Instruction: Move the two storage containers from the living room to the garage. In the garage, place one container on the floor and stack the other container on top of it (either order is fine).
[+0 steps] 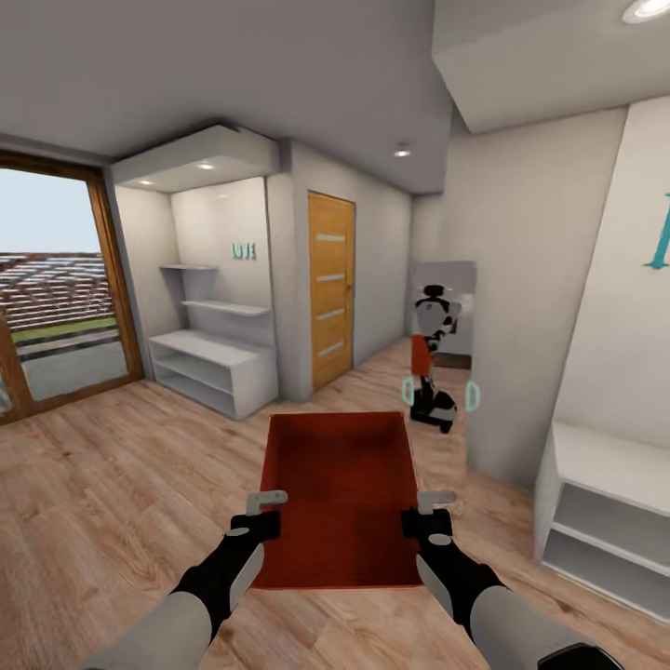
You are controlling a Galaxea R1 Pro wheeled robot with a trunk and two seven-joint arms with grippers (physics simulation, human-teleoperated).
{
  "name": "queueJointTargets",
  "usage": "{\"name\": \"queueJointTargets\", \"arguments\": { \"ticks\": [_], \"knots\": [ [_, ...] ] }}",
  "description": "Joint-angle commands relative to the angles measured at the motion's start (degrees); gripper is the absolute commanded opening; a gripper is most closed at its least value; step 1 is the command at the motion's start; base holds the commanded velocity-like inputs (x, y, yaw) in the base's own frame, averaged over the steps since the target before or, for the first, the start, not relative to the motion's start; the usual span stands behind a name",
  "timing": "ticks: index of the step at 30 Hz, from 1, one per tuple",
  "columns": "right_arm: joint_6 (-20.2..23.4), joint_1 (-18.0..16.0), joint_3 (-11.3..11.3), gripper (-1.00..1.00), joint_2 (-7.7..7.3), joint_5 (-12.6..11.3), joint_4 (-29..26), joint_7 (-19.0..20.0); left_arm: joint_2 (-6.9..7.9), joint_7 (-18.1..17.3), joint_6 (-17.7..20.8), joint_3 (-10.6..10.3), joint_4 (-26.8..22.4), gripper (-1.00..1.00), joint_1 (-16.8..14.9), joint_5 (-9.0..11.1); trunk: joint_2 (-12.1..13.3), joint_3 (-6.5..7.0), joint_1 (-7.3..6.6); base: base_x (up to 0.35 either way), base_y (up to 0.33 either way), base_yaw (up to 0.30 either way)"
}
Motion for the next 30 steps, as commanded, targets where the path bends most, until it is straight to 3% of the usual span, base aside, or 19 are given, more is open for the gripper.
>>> {"name": "queueJointTargets", "arguments": {
  "ticks": [1, 11, 30],
  "knots": [
    [-3.0, -0.1, -3.1, -1.00, -0.09, 0.3, -0.1, -1.1, 1.57, 1.3, 0.4, 4.0, 0.0, -1.00, 0.0, 0.4, -0.1, -0.09, 0.05, 0.322, 0.000, 0.269],
    [-3.1, -0.1, -3.1, -1.00, -0.09, 0.3, -0.2, -1.1, 1.57, 1.3, 0.4, 4.0, 0.0, -1.00, 0.0, 0.4, -0.1, -0.09, 0.05, 0.322, 0.000, 0.224],
    [-3.1, -0.1, -3.2, -1.00, -0.09, 0.2, -0.4, -1.1, 1.57, 1.3, 0.3, 4.0, 0.0, -1.00, 0.0, 0.4, -0.1, -0.09, 0.05, 0.322, 0.000, 0.010]
  ]
}}
